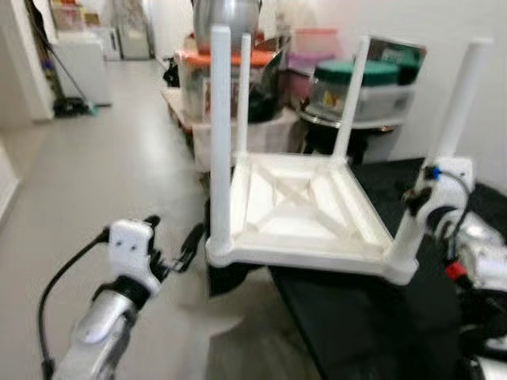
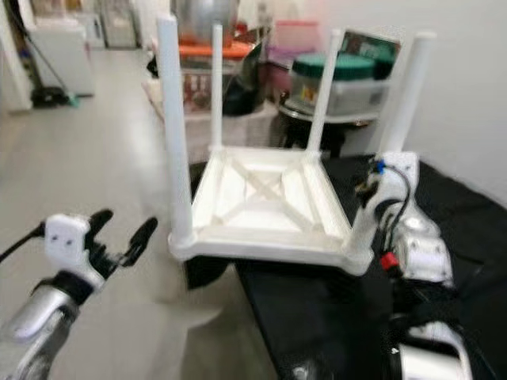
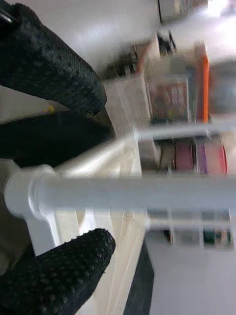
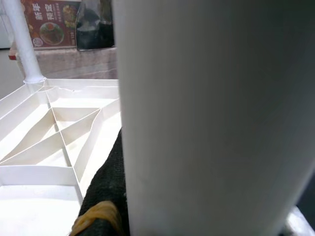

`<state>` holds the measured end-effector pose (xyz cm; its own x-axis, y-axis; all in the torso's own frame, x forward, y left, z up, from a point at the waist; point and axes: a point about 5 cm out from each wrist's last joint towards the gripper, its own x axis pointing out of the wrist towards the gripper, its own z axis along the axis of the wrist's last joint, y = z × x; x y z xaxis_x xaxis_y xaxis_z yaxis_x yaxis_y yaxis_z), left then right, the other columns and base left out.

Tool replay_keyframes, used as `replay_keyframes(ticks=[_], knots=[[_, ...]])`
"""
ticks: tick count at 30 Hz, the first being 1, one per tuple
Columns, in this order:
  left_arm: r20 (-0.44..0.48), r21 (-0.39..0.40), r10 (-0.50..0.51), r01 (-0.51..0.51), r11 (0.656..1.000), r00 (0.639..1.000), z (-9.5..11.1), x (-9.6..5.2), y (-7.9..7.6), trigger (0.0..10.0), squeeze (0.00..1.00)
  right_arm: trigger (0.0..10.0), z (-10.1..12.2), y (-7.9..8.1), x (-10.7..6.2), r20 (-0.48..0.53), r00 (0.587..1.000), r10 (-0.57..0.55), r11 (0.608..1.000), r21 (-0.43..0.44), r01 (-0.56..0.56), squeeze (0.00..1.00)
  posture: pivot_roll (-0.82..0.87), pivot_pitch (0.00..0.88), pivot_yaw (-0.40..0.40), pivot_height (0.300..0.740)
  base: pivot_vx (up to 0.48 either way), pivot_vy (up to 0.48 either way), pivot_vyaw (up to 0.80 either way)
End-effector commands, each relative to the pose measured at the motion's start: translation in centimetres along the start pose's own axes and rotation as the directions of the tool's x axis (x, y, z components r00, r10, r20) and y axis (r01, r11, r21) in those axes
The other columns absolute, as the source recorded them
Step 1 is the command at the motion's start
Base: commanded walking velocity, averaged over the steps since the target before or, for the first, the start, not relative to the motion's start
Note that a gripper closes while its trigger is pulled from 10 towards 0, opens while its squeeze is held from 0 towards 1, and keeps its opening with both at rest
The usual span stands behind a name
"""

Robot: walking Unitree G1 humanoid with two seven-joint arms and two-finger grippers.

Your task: Building children table

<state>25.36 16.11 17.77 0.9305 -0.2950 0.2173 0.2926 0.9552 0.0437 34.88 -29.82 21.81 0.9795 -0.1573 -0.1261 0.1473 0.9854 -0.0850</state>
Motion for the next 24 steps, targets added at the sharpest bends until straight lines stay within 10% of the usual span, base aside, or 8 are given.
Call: replay_keyframes(ticks=[1, 24], knots=[[-0.004, 0.011, 0.000, 0.000, 1.000, 1.000, -0.01, 0.07, 0.11, 10.0, 0.00, 0.0, -3.63, 0.18, 0.02, -0.178, 0.984, -0.003, 0.999, -0.034, -0.003, 0.00, 0.06, 0.000, -0.067, 0.740, 0.000, 0.000, 0.00], [-0.012, -0.008, -0.004, 0.004, 1.000, 1.000, -0.16, 0.01, -0.09, 10.0, 0.00, 0.0, -3.84, 0.19, 0.06, -0.186, 0.983, -0.007, 0.999, -0.036, 0.000, 0.00, 0.06, 0.000, -0.069, 0.740, -0.041, 0.000, 0.00]])
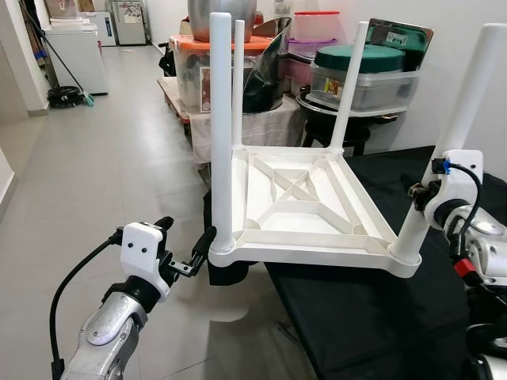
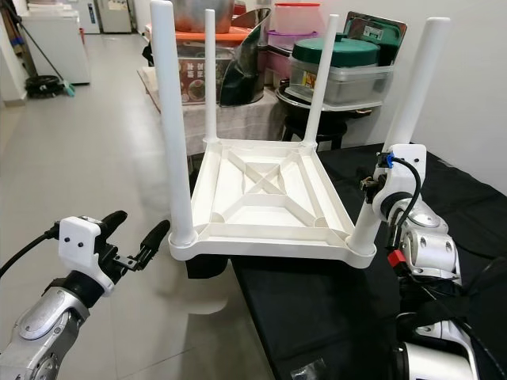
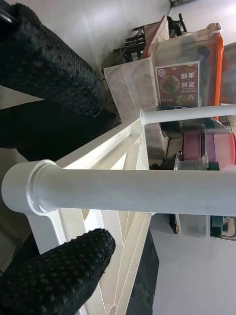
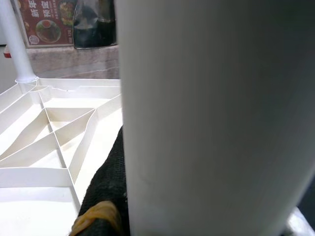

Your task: Building children table

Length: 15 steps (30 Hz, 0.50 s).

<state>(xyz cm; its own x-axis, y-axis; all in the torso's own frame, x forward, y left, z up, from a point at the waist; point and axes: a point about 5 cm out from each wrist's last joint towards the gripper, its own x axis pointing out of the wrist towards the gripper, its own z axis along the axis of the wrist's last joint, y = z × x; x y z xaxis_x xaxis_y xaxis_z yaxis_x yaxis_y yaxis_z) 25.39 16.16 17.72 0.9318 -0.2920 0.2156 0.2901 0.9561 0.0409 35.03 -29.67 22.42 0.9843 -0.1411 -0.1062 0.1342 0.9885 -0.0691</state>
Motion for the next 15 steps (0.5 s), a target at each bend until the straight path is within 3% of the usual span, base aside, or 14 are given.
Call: replay_keyframes(ticks=[1, 11, 15], knots=[[-0.010, -0.006, -0.009, 0.009, 1.000, 1.000, -0.10, 0.02, -0.16, 10.0, 0.00, 0.0, -4.47, 0.02, -0.07, -0.206, 0.978, -0.025, 0.999, -0.050, 0.015, 0.00, 0.06, 0.000, -0.069, 0.740, -0.341, 0.000, 0.00], [-0.006, -0.006, -0.014, 0.014, 1.000, 1.000, -0.08, 0.07, -0.23, 10.0, 0.00, 0.0, -4.61, 0.17, -0.13, -0.206, 0.978, -0.022, 0.999, -0.044, 0.013, 0.00, 0.06, 0.000, -0.065, 0.740, -0.304, 0.000, 0.00], [-0.003, 0.000, -0.006, 0.006, 1.000, 1.000, -0.05, 0.08, -0.15, 10.0, 0.00, 0.0, -4.67, 0.17, -0.16, -0.207, 0.978, -0.023, 0.999, -0.043, 0.014, 0.00, 0.06, 0.000, -0.066, 0.740, 0.000, 0.000, 0.00]])
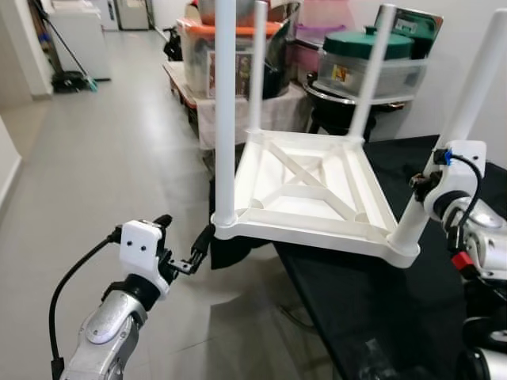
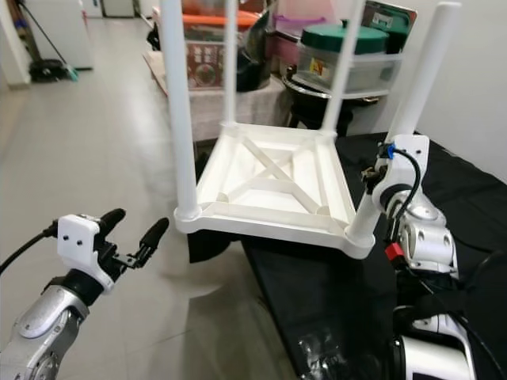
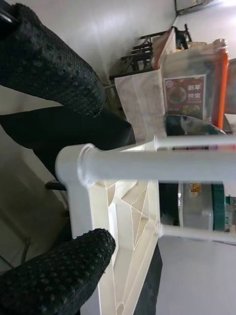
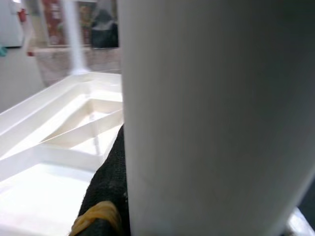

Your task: Building children table

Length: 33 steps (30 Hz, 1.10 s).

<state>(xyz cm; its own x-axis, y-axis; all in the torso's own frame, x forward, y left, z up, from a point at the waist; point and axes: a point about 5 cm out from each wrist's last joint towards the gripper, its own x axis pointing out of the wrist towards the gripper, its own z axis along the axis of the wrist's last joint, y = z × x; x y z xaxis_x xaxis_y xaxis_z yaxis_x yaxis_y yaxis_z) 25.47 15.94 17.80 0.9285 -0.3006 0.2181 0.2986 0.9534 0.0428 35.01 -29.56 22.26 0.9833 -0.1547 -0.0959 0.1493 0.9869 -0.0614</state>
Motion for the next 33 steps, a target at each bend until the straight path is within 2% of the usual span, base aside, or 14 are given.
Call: replay_keyframes(ticks=[1, 11, 19, 33], knots=[[-0.010, 0.011, 0.004, -0.004, 1.000, 1.000, -0.2, -0.1, 0.1, 10.0, 0.00, 0.0, -4.6, 0.0, -0.2, -0.216, 0.976, -0.011, 0.999, -0.052, -0.001, 0.00, 0.06, 0.000, -0.067, 0.740, 0.000, 0.000, 0.00], [-0.021, 0.028, 0.011, -0.010, 1.000, 1.000, -0.3, -0.1, 0.1, 10.0, 0.00, 0.0, -4.8, 0.3, -0.2, -0.218, 0.976, -0.022, 0.999, -0.043, 0.013, 0.00, 0.06, 0.000, -0.070, 0.740, 0.000, 0.000, 0.00], [-0.030, 0.043, 0.014, -0.013, 0.999, 0.999, -0.4, 0.0, 0.2, 10.0, 0.00, 0.0, -4.8, -0.3, -0.2, -0.217, 0.975, -0.054, 0.998, -0.044, 0.045, 0.00, 0.06, 0.000, -0.066, 0.740, 0.000, 0.000, 0.00], [-0.036, 0.053, 0.016, -0.014, 0.998, 0.999, -0.5, 0.0, 0.3, 10.0, 0.00, 0.0, -4.9, -0.7, -0.3, -0.219, 0.971, -0.092, 0.996, -0.039, 0.086, 0.00, 0.06, 0.000, -0.066, 0.740, 0.000, -0.396, 0.00]])
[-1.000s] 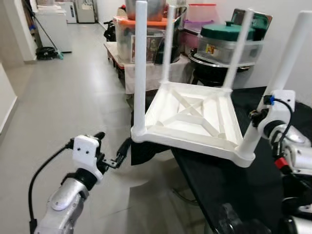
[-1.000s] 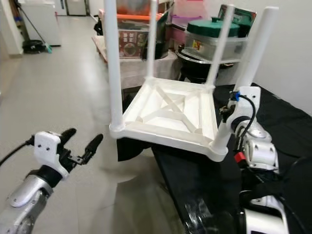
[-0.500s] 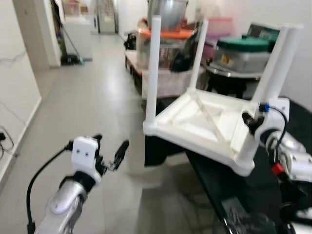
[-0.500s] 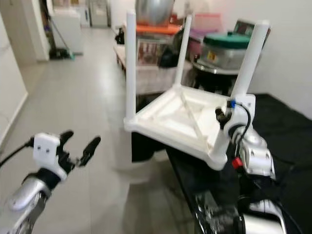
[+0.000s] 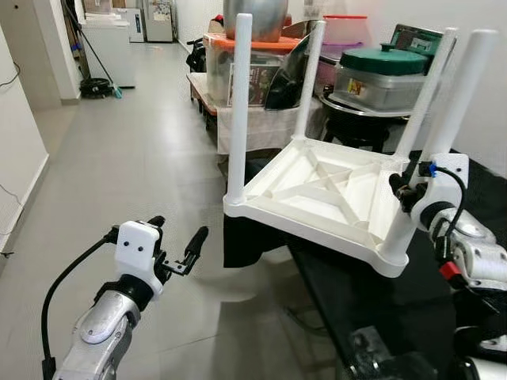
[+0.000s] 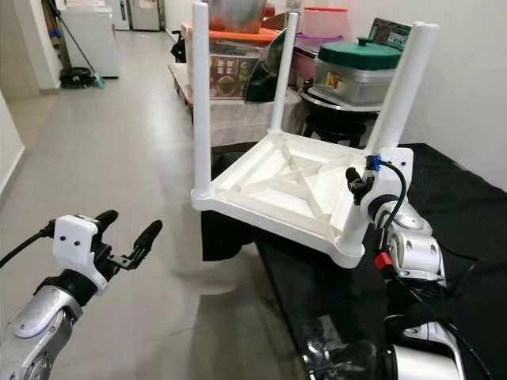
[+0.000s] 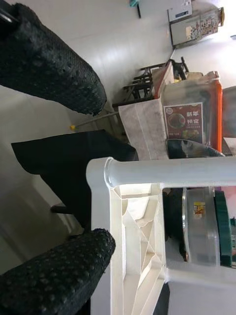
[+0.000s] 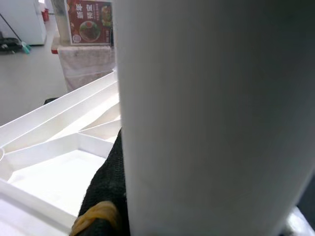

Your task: Building children table

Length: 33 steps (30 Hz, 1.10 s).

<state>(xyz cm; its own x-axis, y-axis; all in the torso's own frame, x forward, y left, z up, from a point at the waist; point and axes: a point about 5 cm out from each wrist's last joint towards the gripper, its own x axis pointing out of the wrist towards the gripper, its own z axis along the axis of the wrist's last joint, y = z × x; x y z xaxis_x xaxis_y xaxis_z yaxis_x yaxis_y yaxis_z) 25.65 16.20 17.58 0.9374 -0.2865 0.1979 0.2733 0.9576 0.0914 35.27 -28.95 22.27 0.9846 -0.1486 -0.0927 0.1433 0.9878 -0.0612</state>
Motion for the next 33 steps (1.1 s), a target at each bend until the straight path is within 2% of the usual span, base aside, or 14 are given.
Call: replay_keyframes(ticks=[1, 14, 19, 33], knots=[[-0.015, 0.000, -0.001, 0.001, 1.000, 1.000, -0.28, 0.00, 0.00, 10.0, 0.00, 0.0, -4.97, -1.40, -0.43, -0.223, 0.970, -0.100, 0.995, -0.038, 0.093, 0.00, 0.06, 0.000, -0.066, 0.740, 0.000, -0.450, 0.00], [-0.014, -0.001, 0.002, -0.002, 1.000, 1.000, -0.26, -0.15, -0.01, 10.0, 0.00, 0.0, -4.85, -1.36, -0.41, -0.221, 0.971, -0.095, 0.995, -0.035, 0.090, 0.00, 0.06, 0.000, -0.070, 0.740, 0.000, -0.454, 0.00], [-0.007, -0.031, 0.011, -0.012, 0.999, 1.000, -0.16, -0.15, 0.00, 10.0, 0.00, 0.0, -4.78, -1.30, -0.35, -0.220, 0.971, -0.093, 0.996, -0.034, 0.088, 0.00, 0.06, 0.000, -0.071, 0.740, 0.000, 0.000, 0.00], [-0.009, -0.031, -0.001, 0.001, 1.000, 1.000, -0.22, -0.03, -0.25, 10.0, 0.00, 0.0, -4.73, -1.30, -0.20, -0.221, 0.971, -0.095, 0.995, -0.034, 0.090, 0.00, 0.06, 0.000, -0.071, 0.740, 0.000, 0.000, 0.00]])
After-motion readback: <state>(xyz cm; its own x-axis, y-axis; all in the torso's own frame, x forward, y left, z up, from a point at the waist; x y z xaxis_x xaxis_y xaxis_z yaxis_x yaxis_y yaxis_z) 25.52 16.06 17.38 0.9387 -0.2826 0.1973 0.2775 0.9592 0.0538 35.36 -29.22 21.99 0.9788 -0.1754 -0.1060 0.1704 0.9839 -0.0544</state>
